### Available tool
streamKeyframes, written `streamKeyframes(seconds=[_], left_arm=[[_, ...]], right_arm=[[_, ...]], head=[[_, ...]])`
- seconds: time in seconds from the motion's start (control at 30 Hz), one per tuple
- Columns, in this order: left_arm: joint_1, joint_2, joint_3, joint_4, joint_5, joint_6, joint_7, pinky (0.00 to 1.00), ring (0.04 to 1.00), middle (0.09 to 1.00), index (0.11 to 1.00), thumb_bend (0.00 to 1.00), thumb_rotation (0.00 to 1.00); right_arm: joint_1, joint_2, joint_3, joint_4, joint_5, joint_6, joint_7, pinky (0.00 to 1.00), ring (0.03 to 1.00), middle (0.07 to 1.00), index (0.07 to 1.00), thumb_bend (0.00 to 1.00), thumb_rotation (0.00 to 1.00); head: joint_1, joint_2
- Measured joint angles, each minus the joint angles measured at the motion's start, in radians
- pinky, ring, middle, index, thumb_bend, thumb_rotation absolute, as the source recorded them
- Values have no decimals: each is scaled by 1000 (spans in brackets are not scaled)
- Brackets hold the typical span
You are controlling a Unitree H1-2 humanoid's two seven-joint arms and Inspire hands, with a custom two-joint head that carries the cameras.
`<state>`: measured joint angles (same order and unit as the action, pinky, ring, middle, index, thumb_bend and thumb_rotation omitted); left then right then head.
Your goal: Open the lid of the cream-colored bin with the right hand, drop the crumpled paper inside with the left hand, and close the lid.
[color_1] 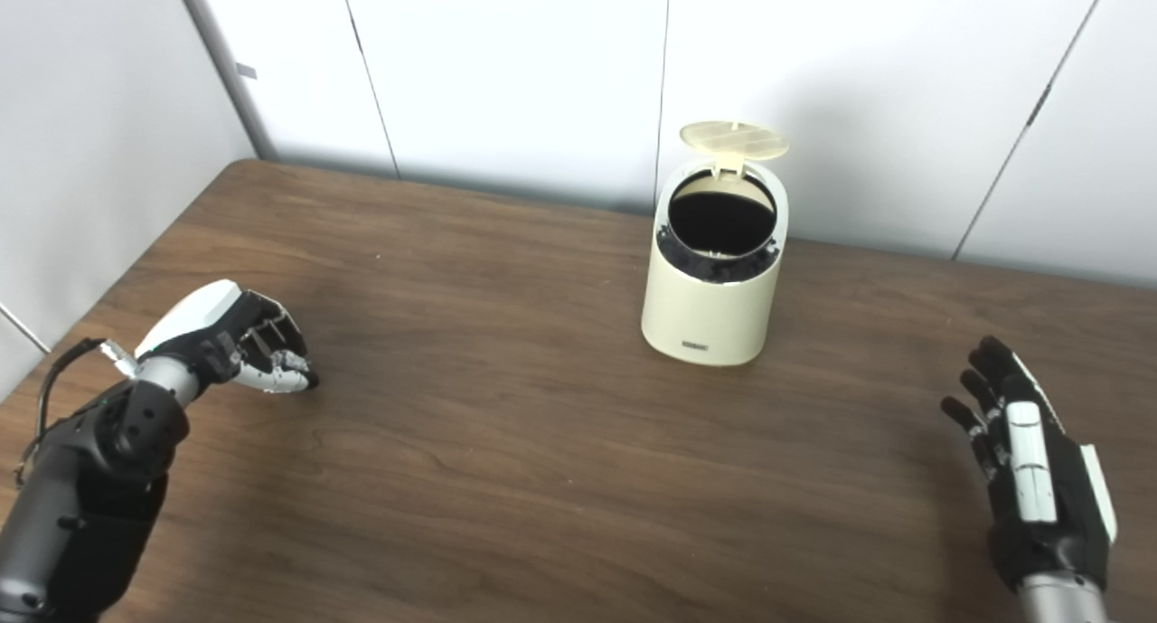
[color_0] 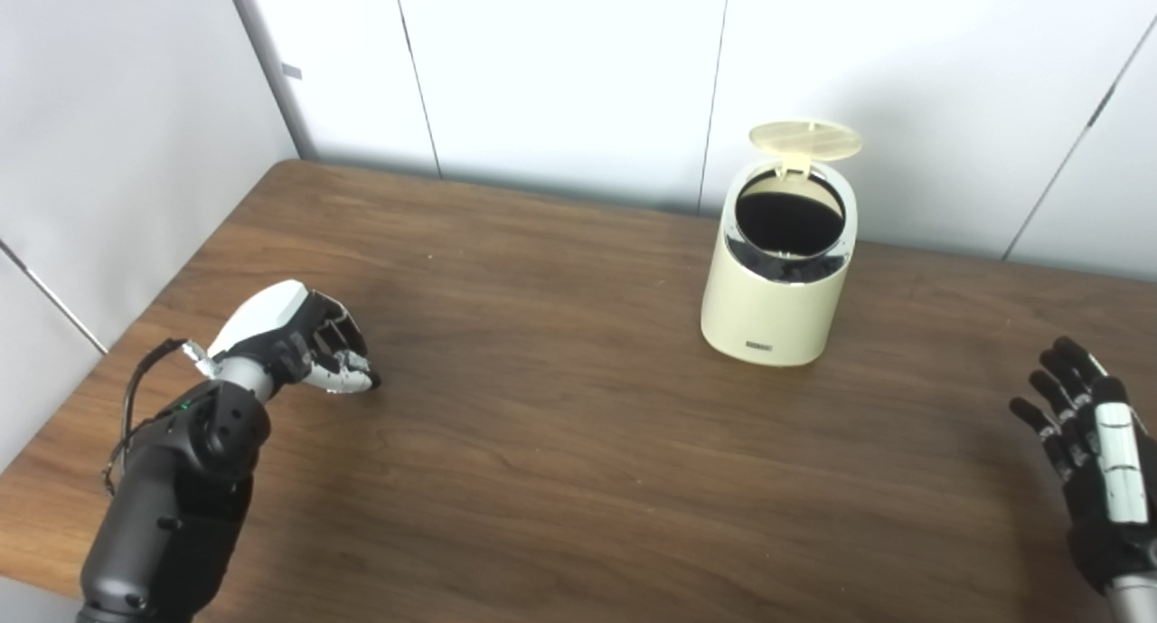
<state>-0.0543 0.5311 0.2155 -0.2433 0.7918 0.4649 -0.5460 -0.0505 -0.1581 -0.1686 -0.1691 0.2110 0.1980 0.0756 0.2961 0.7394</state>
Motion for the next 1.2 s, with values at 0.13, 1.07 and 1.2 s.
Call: streamKeyframes(seconds=[0.13, 1.07, 1.2], left_arm=[[0, -1, -3, -12, -1, 0, -4, 461, 432, 526, 461, 500, 0], [-191, -36, -189, -249, -65, -9, 93, 360, 388, 492, 505, 473, 0], [-248, -35, -231, -249, -55, -14, 90, 352, 389, 483, 507, 473, 0]], right_arm=[[0, 0, -2, 7, 4, -1, 3, 865, 921, 903, 866, 493, 836], [-1, -1, 11, 73, -4, -69, 20, 872, 905, 891, 857, 475, 857], [-5, -1, 11, 83, -3, -96, 24, 875, 909, 895, 853, 486, 833]], head=[[-3, -6], [-60, -38], [-69, -41]])
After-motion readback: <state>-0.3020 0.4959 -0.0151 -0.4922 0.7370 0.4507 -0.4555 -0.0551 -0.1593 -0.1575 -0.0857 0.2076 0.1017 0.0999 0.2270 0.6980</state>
